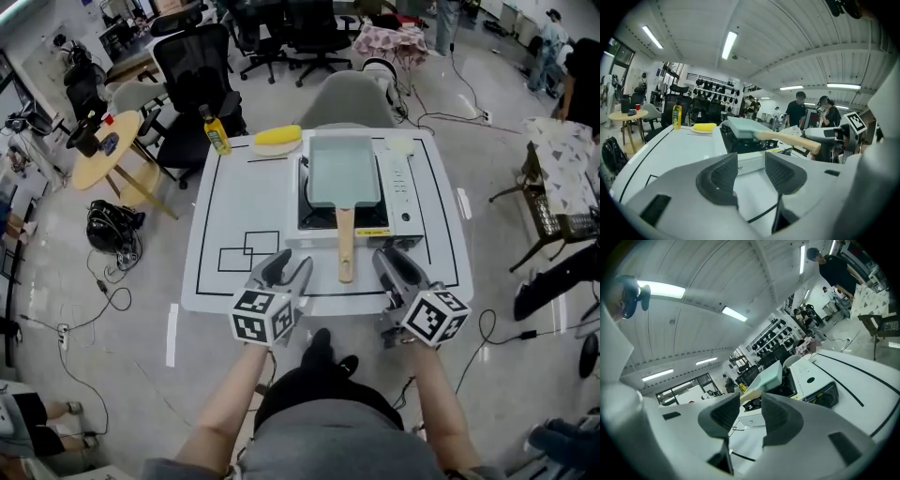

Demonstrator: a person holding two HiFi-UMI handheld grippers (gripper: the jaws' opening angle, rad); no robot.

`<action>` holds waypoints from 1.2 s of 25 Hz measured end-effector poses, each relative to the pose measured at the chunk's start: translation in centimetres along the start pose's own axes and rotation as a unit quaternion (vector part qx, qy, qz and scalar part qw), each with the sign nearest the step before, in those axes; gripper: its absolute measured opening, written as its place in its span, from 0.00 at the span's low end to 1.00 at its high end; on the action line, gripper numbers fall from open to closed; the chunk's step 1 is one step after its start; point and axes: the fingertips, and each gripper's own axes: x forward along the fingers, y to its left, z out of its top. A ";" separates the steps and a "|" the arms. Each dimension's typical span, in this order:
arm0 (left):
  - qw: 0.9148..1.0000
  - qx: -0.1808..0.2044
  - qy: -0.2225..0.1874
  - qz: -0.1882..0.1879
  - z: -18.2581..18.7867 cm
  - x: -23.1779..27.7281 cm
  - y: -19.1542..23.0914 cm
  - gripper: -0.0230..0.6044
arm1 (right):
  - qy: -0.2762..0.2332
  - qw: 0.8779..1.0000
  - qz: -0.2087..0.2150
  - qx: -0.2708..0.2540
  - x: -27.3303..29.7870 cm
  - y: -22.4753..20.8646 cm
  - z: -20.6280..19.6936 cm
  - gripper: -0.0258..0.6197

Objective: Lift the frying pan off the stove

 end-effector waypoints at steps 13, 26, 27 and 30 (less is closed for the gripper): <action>0.999 -0.002 -0.018 -0.041 5.4 3.6 -0.2 0.31 | 0.011 0.999 0.030 0.010 1.3 1.0 1.5 0.26; 0.930 -0.313 0.057 -0.187 6.0 7.0 -2.3 0.33 | 0.010 0.999 0.040 0.025 1.6 1.3 2.2 0.26; 0.919 -0.337 0.065 -0.194 5.8 7.3 -2.2 0.33 | 0.009 0.999 0.040 0.026 1.5 1.4 2.3 0.26; 0.888 -0.397 0.087 -0.213 5.3 8.2 -2.2 0.36 | 0.004 0.999 0.041 0.027 1.5 1.3 2.5 0.26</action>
